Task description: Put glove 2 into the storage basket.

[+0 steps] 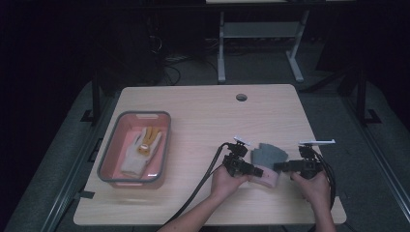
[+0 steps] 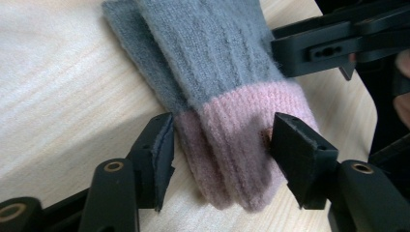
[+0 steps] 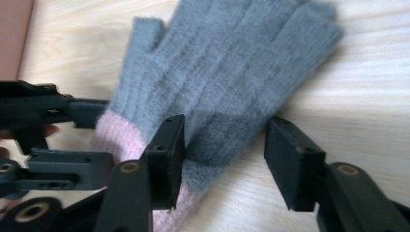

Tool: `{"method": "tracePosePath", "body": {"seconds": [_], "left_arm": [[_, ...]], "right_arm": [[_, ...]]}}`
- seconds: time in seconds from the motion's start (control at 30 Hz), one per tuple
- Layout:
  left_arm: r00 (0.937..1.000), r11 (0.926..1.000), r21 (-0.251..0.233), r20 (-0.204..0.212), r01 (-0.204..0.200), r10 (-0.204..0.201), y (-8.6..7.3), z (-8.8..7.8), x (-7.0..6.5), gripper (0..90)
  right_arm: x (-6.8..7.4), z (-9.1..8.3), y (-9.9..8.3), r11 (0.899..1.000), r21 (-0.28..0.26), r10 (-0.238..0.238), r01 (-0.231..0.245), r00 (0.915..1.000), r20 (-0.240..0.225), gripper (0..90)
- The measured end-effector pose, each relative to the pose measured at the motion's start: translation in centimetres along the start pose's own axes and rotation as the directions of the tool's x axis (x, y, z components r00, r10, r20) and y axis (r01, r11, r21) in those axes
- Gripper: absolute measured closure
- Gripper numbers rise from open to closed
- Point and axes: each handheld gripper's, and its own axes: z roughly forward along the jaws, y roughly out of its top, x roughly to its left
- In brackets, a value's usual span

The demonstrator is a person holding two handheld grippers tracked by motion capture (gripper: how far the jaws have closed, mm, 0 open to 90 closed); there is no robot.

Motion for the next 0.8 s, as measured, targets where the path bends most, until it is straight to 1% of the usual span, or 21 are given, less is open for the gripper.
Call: {"method": "tracePosePath", "body": {"seconds": [0.03, 0.1, 0.17, 0.33, 0.4, 0.47, 0.6, 0.7, 0.77, 0.8], "left_arm": [[1.0, 1.0, -0.001, 0.001, 0.002, -0.002, 0.0, 0.0, 0.0, 43.6], [0.9999, 0.9999, -0.005, 0.003, 0.012, -0.012, 0.0, 0.0, 0.0, 44.2], [0.9999, 0.9999, -0.005, 0.004, 0.014, -0.014, 0.0, 0.0, 0.0, 45.0], [0.9998, 0.9998, -0.009, 0.013, 0.017, -0.017, -0.1, 0.0, 0.2, 47.4], [0.9995, 0.9996, -0.009, 0.017, 0.026, -0.026, -0.1, 0.0, 0.3, 49.1], [0.9986, 0.999, -0.014, 0.031, 0.043, -0.043, 0.0, 0.1, 0.5, 50.2], [0.9976, 0.9984, -0.017, 0.045, 0.053, -0.052, -0.1, 0.2, 0.8, 52.9], [0.994, 0.9966, -0.023, 0.078, 0.079, -0.077, -0.1, 0.1, 1.2, 56.1], [0.9894, 0.9941, -0.025, 0.103, 0.105, -0.102, -0.1, 0.0, 1.5, 59.3], [0.9873, 0.9927, -0.028, 0.112, 0.117, -0.113, -0.1, 0.0, 1.6, 60.8]], "right_arm": [[-0.2, 0.2, -0.1, 1.0, -0.012, 0.011, -0.012, 0.9994, -0.031, 49.8], [-0.3, 0.3, -0.2, 0.999, -0.018, 0.026, -0.027, 0.998, -0.057, 50.2], [-0.2, 0.4, -0.2, 0.999, -0.025, 0.026, -0.027, 0.9982, -0.055, 51.4], [0.3, 1.1, -0.4, 0.998, -0.058, 0.004, -0.006, 0.9989, -0.047, 57.1], [0.6, 1.3, -0.4, 0.998, -0.065, -0.006, 0.004, 0.9989, -0.046, 58.7], [0.7, 1.4, -0.4, 0.998, -0.063, -0.003, 0.0, 0.9989, -0.047, 60.3], [0.4, 1.5, -0.4, 0.998, -0.061, 0.015, -0.019, 0.9974, -0.071, 65.0], [0.3, 1.6, -0.3, 0.998, -0.052, 0.018, -0.023, 0.9965, -0.082, 67.1], [0.3, 1.6, -0.3, 0.998, -0.048, 0.024, -0.028, 0.9958, -0.089, 70.1], [0.2, 1.5, -0.2, 0.998, -0.051, 0.02, -0.025, 0.9952, -0.096, 73.2]]}}
